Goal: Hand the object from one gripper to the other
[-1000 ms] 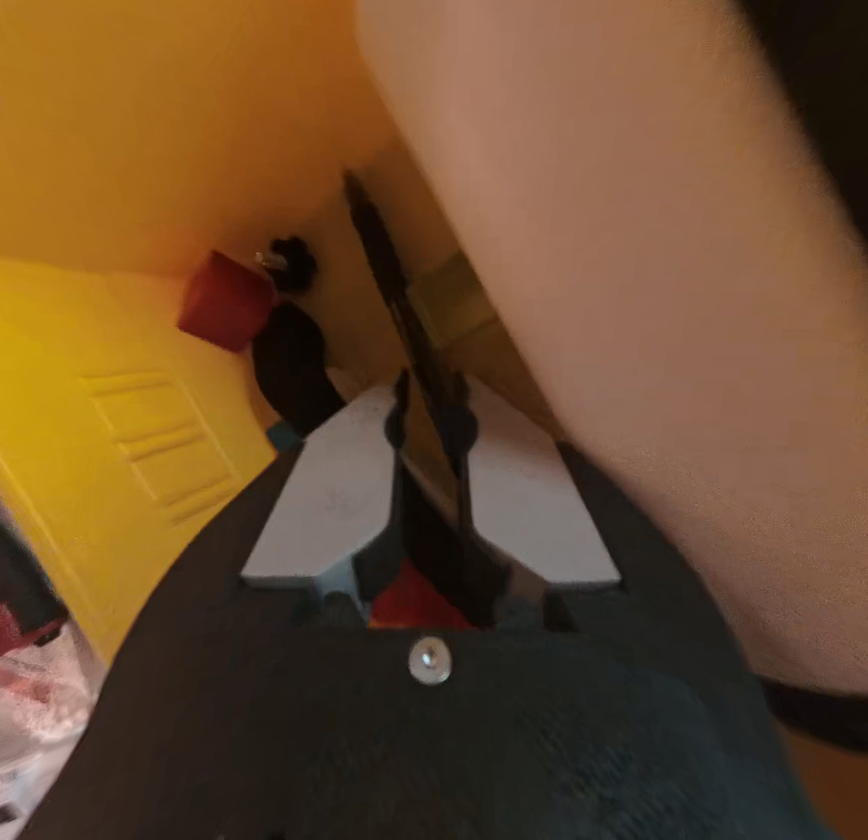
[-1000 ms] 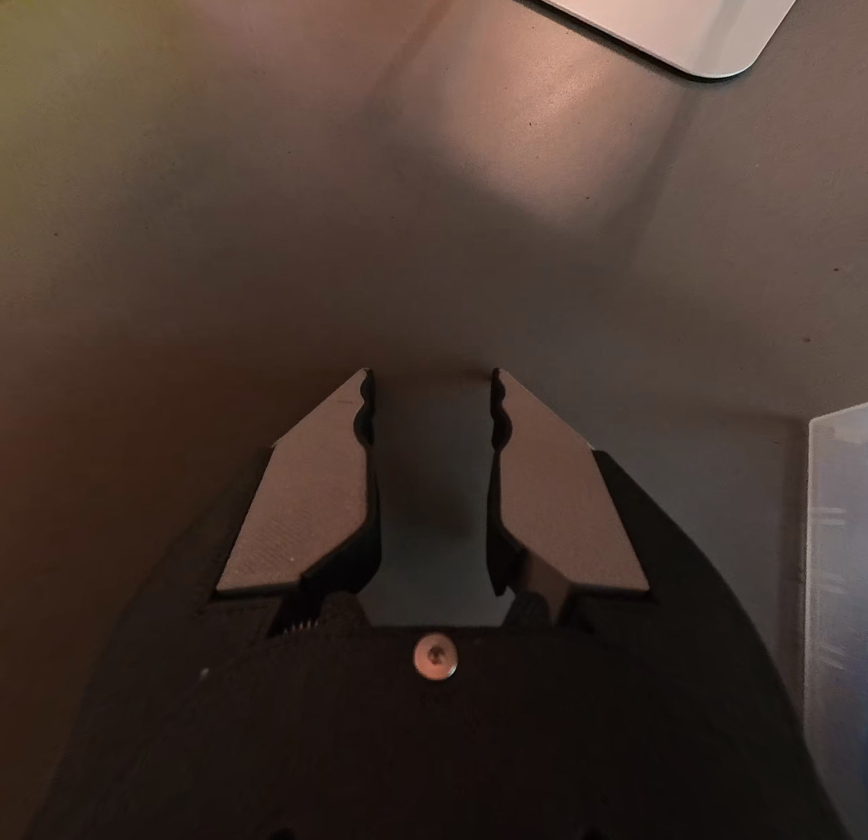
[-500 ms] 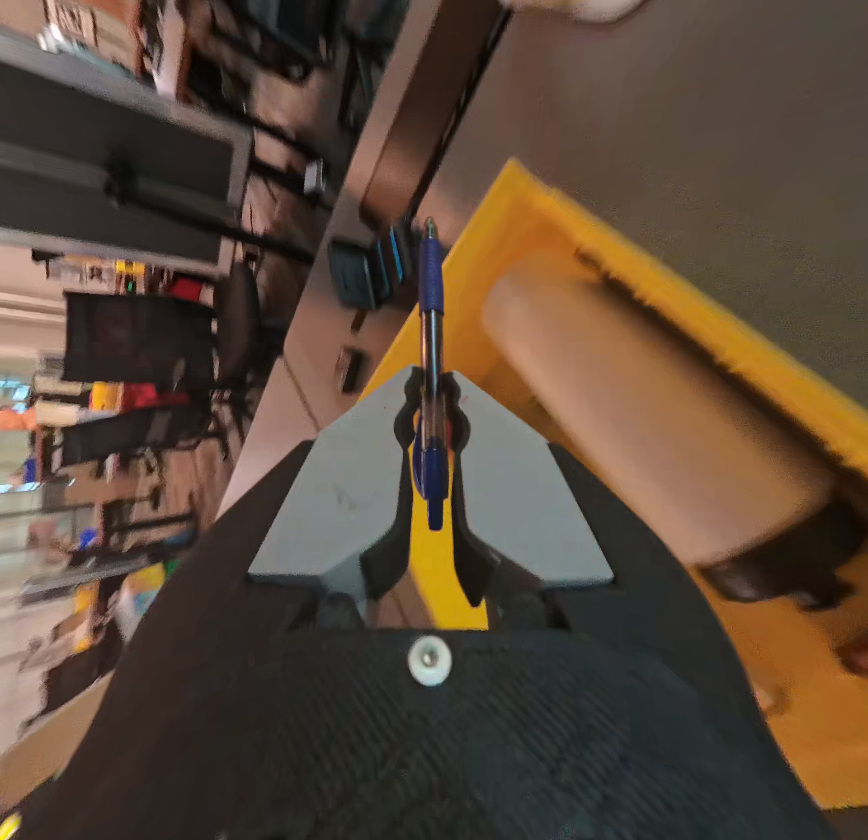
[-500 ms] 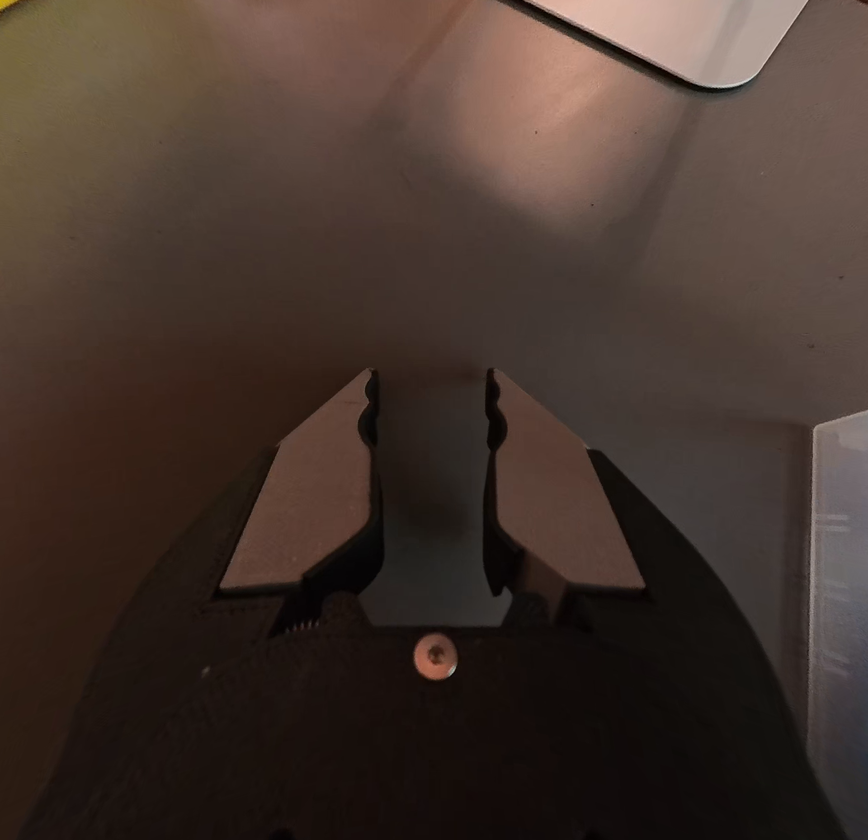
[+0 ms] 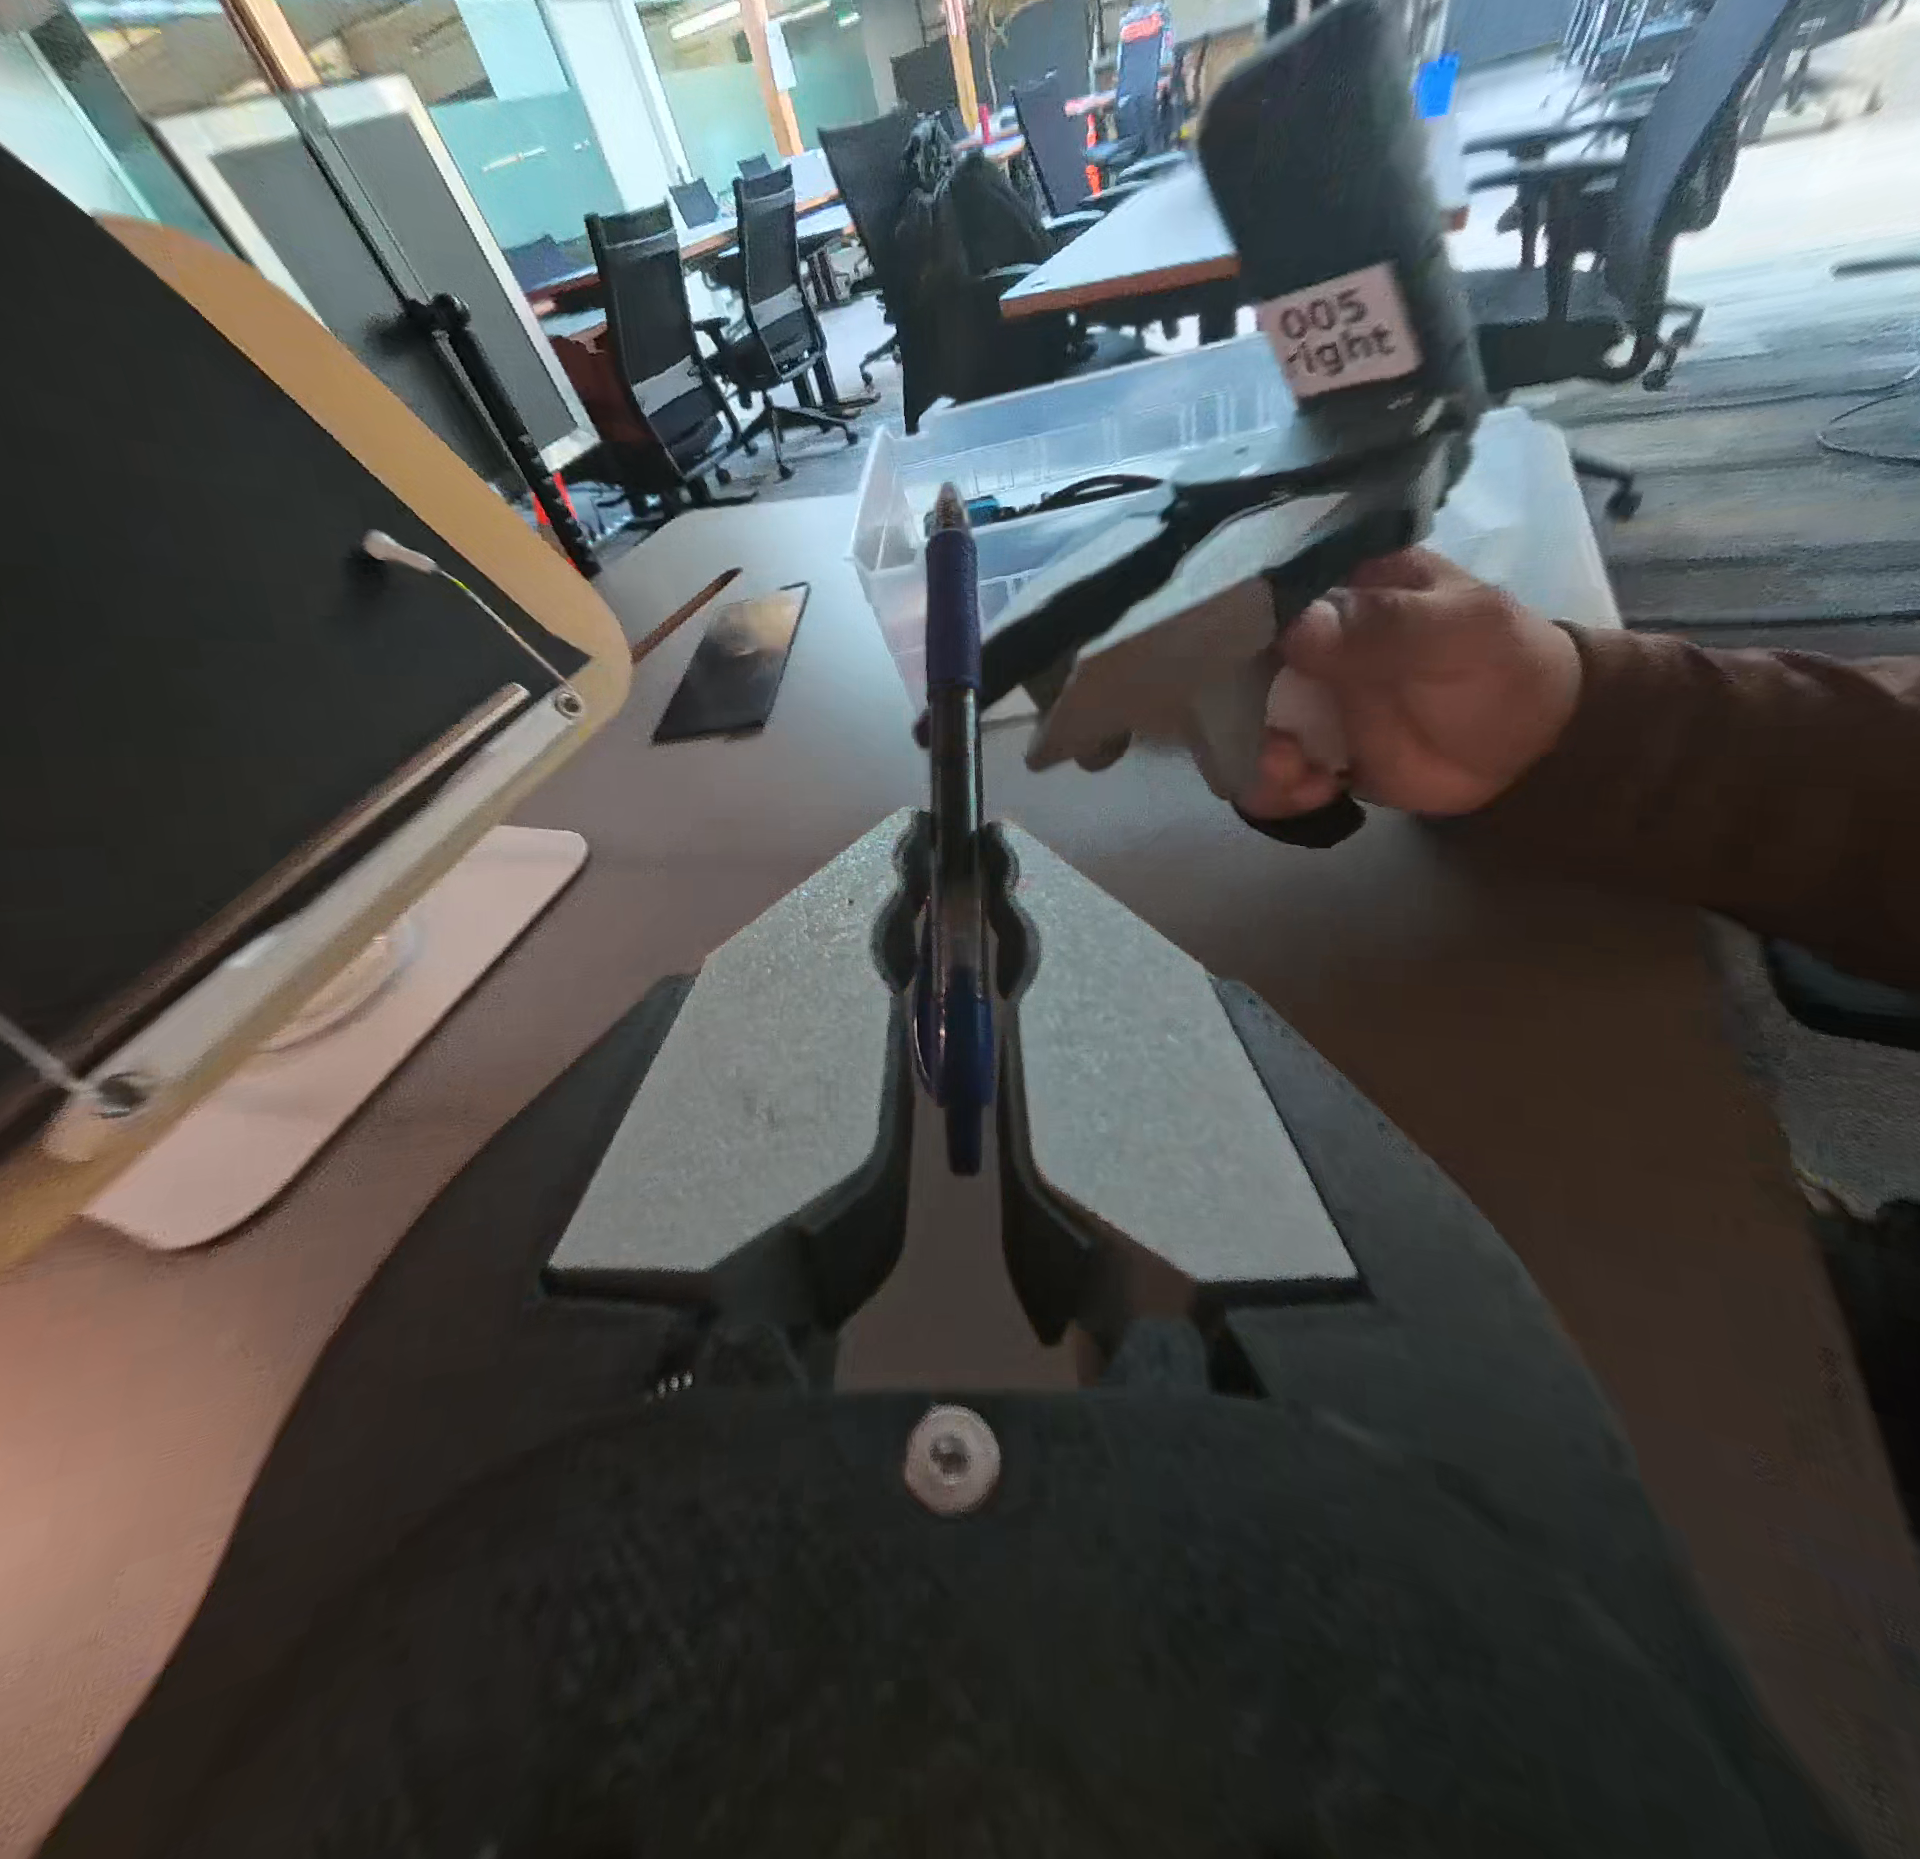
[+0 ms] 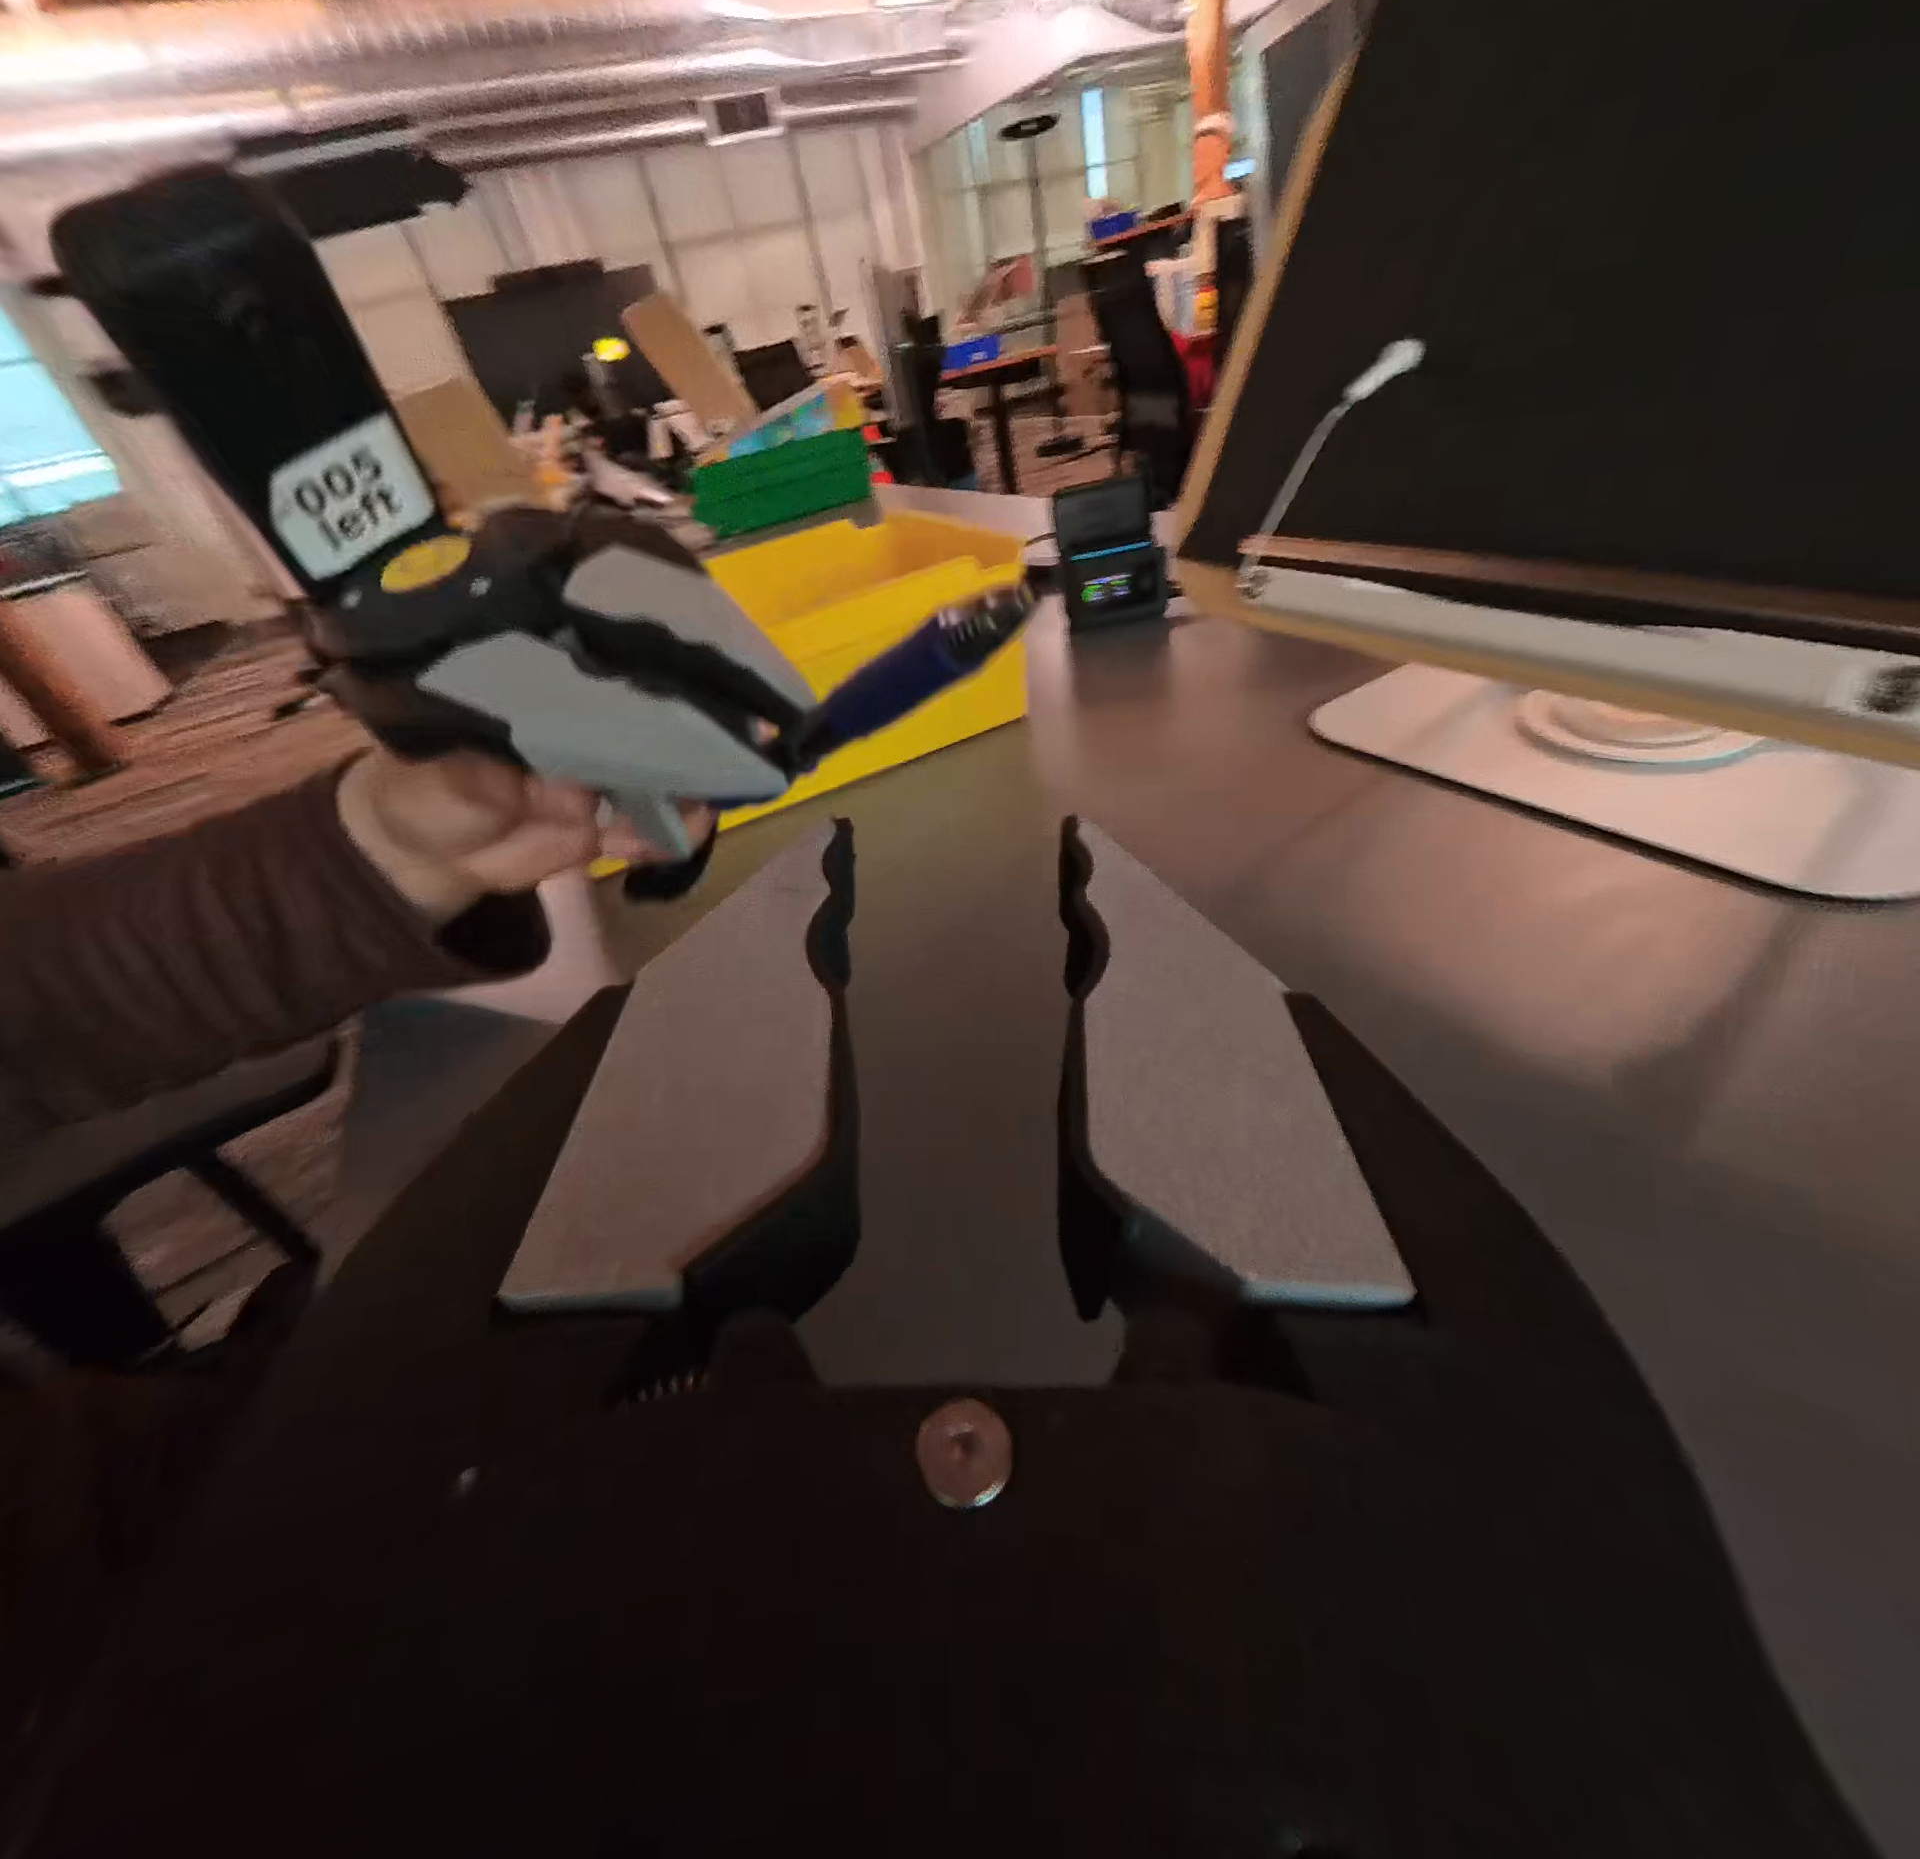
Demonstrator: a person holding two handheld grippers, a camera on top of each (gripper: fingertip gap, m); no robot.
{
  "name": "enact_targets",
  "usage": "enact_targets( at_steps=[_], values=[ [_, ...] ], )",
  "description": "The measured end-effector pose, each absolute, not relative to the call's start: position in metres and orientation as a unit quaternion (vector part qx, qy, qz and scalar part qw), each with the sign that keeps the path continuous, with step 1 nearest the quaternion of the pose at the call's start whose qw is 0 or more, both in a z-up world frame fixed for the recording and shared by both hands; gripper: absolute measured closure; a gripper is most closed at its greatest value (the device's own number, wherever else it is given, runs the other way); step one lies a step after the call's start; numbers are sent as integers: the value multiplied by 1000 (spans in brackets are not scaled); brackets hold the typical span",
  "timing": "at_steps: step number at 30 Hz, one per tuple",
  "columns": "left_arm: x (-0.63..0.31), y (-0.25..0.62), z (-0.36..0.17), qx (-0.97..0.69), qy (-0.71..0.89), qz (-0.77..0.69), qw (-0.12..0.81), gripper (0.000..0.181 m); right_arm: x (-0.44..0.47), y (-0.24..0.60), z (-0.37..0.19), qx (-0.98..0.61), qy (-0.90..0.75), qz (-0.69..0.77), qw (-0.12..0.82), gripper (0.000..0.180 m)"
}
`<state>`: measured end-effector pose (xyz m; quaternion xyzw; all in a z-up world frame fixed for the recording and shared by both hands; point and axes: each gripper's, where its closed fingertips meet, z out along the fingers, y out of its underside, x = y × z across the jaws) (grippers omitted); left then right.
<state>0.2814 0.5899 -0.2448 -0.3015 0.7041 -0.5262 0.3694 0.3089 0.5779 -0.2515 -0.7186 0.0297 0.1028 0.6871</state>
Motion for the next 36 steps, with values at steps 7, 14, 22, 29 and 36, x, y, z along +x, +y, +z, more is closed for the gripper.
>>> enact_targets(
  at_steps=[7, 14, 22, 29, 36],
  values=[
    [294, 603, -248, -257, 634, -578, 445, 174, 357, 565, -267, -742, 116, 13, 660, 148],
    [292, 602, -261, -271, 653, -549, 446, 174, 344, 573, -274, -760, 84, 7, 644, 144],
    [287, 600, -257, -266, 646, -565, 439, 174, 315, 580, -265, -743, 33, 82, 663, 132],
    [280, 575, -261, -235, 663, -600, 381, 174, 290, 575, -240, -691, 0, 165, 704, 143],
    [283, 571, -274, -274, 670, -592, 354, 173, 285, 575, -239, -712, -51, 76, 696, 172]
  ],
)
